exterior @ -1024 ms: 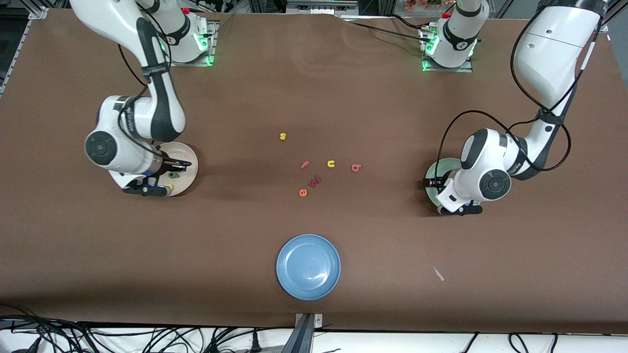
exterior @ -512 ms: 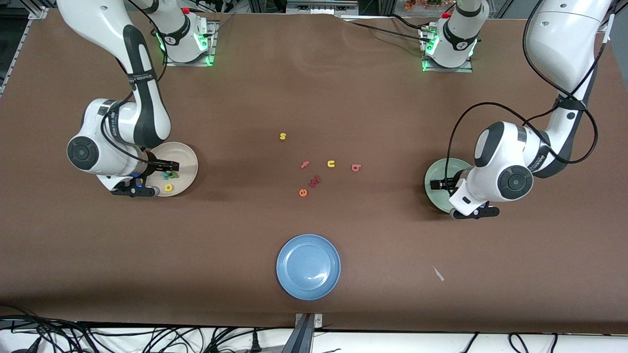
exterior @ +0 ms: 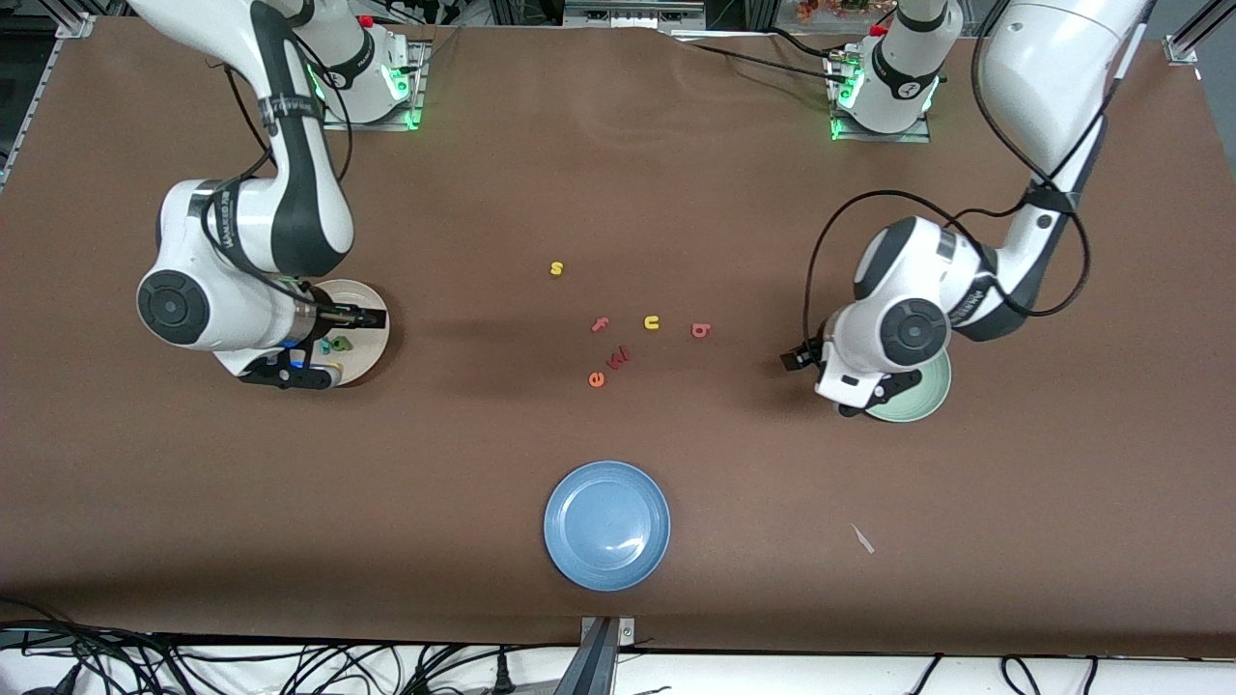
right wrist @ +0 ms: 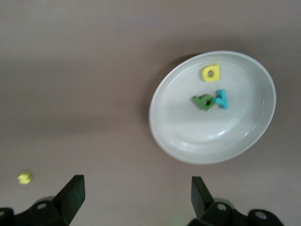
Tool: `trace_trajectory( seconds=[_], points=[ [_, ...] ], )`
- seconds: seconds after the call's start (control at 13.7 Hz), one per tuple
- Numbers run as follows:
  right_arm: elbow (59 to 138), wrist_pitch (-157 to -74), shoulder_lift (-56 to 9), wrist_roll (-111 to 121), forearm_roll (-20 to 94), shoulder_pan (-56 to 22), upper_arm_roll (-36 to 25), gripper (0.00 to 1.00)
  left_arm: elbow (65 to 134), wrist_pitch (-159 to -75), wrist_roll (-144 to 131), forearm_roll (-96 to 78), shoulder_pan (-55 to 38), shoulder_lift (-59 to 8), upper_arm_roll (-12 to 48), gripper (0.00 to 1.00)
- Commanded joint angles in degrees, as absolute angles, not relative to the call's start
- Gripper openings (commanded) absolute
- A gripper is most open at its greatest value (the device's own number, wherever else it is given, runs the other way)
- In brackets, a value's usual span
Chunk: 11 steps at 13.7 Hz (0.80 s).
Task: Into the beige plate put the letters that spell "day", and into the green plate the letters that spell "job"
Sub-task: 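Release the y over the cream plate while the left gripper approaches the b, then grasp the pink b with the left gripper while the right gripper retracts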
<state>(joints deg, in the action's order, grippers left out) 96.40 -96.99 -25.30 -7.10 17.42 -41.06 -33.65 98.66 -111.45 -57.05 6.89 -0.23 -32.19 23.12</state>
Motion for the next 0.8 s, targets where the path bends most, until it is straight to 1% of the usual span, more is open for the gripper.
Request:
trace_trajectory(
  seconds=[0.0,0.15,0.22,0.29,0.37,0.44,0.51,0.59,0.66,0.73],
  points=[
    [90.19,-89.14,-25.14,-7.83,15.31,-40.43,-33.92,1.00,97.91,-111.79,-68.42,5.28,-2.98,-32.87,22.76,1.00],
    [87.98,-87.28,-25.05,-8.00,13.71,-41.30,-34.01,1.00,97.91,-115.91,-81.06,3.87,-4.83,-33.57,22.76,1.00],
    [88.24,-87.10,-23.74,-8.43,13.19,-41.48,-33.75,1.00,97.91,-117.32,-86.78,4.13,-5.70,-34.62,22.76,1.00],
    [88.68,-87.19,-21.90,-9.39,11.88,-38.61,-31.23,1.00,97.91,-119.16,-91.27,4.48,-6.41,-35.24,22.76,1.00],
    [88.68,-87.36,-20.32,-9.49,8.56,-35.36,-25.89,1.00,97.91,-121.27,-94.97,4.05,-7.11,-35.68,22.76,1.00],
    [89.38,-87.62,-18.13,-9.93,4.00,-33.68,-22.10,1.00,97.91,-122.42,-98.49,4.04,-7.90,-36.21,22.76,1.00],
    [90.25,-87.80,-16.37,-9.84,2.39,-31.23,-19.28,1.00,97.91,-123.30,-101.40,4.13,-8.69,-36.99,22.76,1.00],
    [90.35,-87.80,-15.04,-9.76,2.11,-26.50,-14.29,1.00,97.91,-124.35,-103.77,4.22,-9.40,-37.61,22.68,1.00],
    [90.26,-87.80,-13.55,-9.67,1.33,-19.93,-7.89,1.00,97.91,-125.58,-106.67,4.39,-9.93,-37.97,22.68,1.00],
    [90.44,-87.80,-11.97,-9.49,0.88,-14.82,-3.47,1.00,97.91,-126.38,-109.31,4.57,-10.28,-38.14,22.68,1.00]
  ],
)
